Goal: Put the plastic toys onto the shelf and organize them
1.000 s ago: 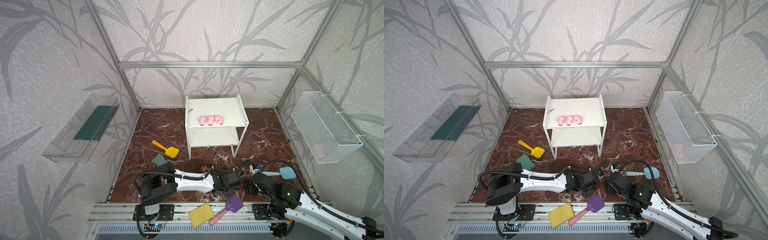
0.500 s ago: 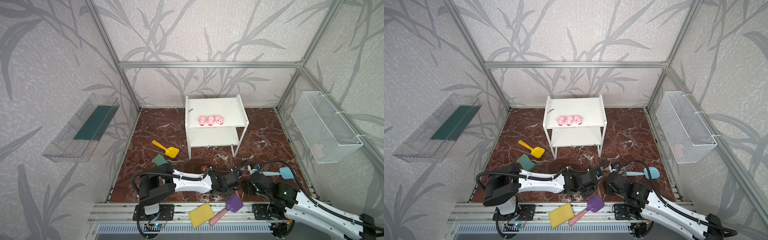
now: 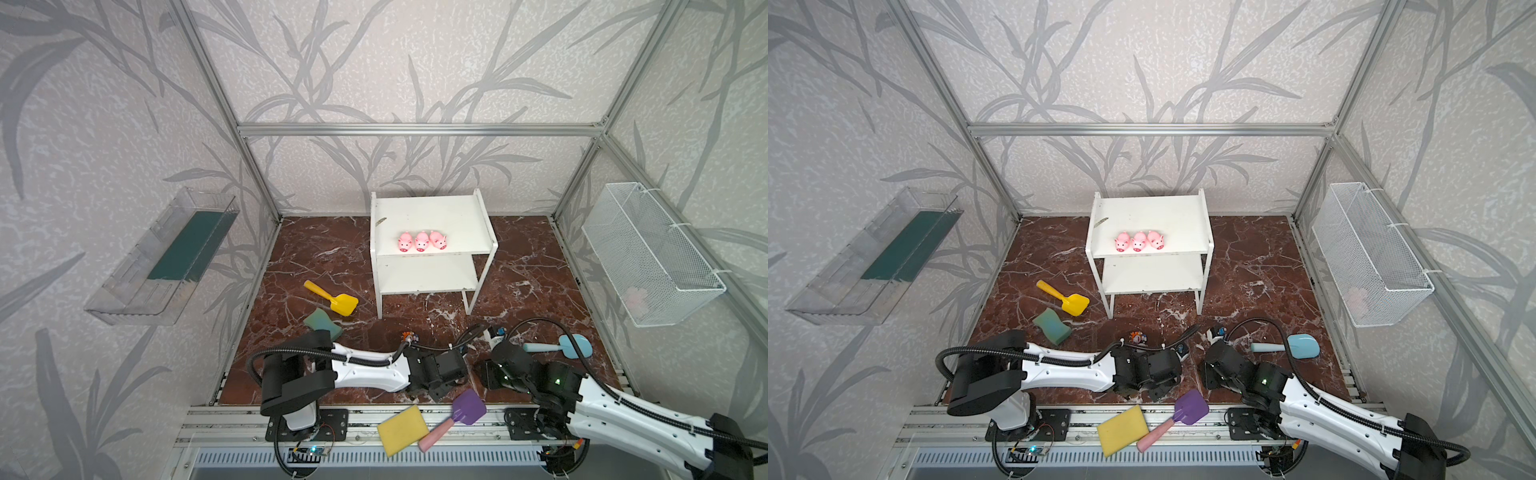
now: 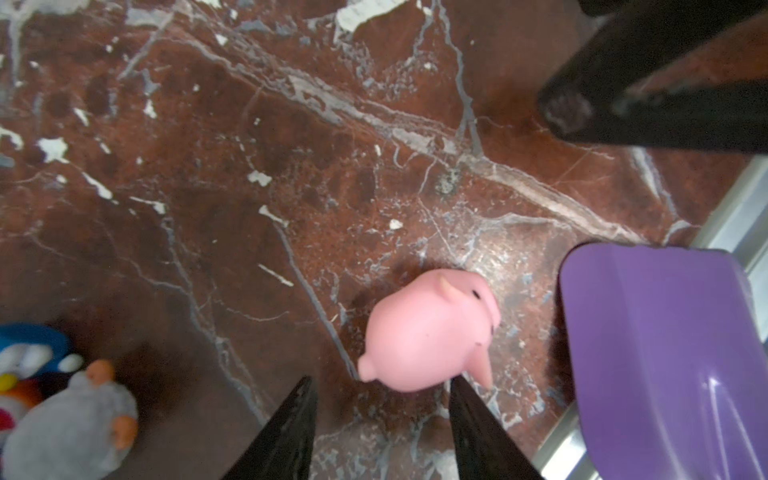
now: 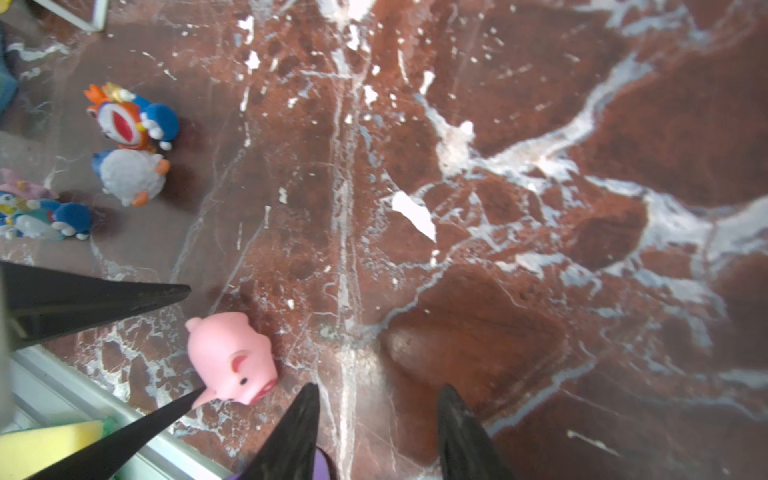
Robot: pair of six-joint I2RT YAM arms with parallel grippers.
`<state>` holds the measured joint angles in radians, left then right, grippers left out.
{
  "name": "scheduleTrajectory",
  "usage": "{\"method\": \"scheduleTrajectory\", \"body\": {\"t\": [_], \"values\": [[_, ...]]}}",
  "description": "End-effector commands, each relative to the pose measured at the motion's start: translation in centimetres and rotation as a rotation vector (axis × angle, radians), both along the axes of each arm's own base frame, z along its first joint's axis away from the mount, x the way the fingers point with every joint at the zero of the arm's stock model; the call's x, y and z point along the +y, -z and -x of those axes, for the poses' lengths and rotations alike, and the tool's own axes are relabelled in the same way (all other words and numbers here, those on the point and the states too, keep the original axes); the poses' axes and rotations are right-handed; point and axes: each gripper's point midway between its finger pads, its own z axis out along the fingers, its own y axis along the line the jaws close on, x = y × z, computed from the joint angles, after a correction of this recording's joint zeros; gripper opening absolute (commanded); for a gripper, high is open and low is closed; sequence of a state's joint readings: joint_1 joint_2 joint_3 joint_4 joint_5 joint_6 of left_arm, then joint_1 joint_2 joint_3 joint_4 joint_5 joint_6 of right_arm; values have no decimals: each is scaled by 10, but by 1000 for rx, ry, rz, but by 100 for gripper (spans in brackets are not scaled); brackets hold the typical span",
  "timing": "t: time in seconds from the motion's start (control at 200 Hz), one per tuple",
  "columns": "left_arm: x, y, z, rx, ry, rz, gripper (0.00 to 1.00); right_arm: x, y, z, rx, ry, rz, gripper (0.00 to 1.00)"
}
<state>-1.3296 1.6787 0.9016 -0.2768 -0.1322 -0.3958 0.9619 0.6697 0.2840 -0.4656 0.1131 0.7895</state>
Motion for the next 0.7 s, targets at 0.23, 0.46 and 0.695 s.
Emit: {"method": "scheduleTrajectory", "body": {"t": [0.23, 0.46, 0.695], "values": [[8, -7, -23, -114, -55, -49, 55, 13, 1, 3, -20, -86, -42, 44], [4, -13, -29, -122, -50, -37, 55, 25, 1, 9, -20, -151, -96, 45], [16, -29, -27, -123, -58, -32, 57, 34, 3, 12, -28, -200, -85, 55]]}}
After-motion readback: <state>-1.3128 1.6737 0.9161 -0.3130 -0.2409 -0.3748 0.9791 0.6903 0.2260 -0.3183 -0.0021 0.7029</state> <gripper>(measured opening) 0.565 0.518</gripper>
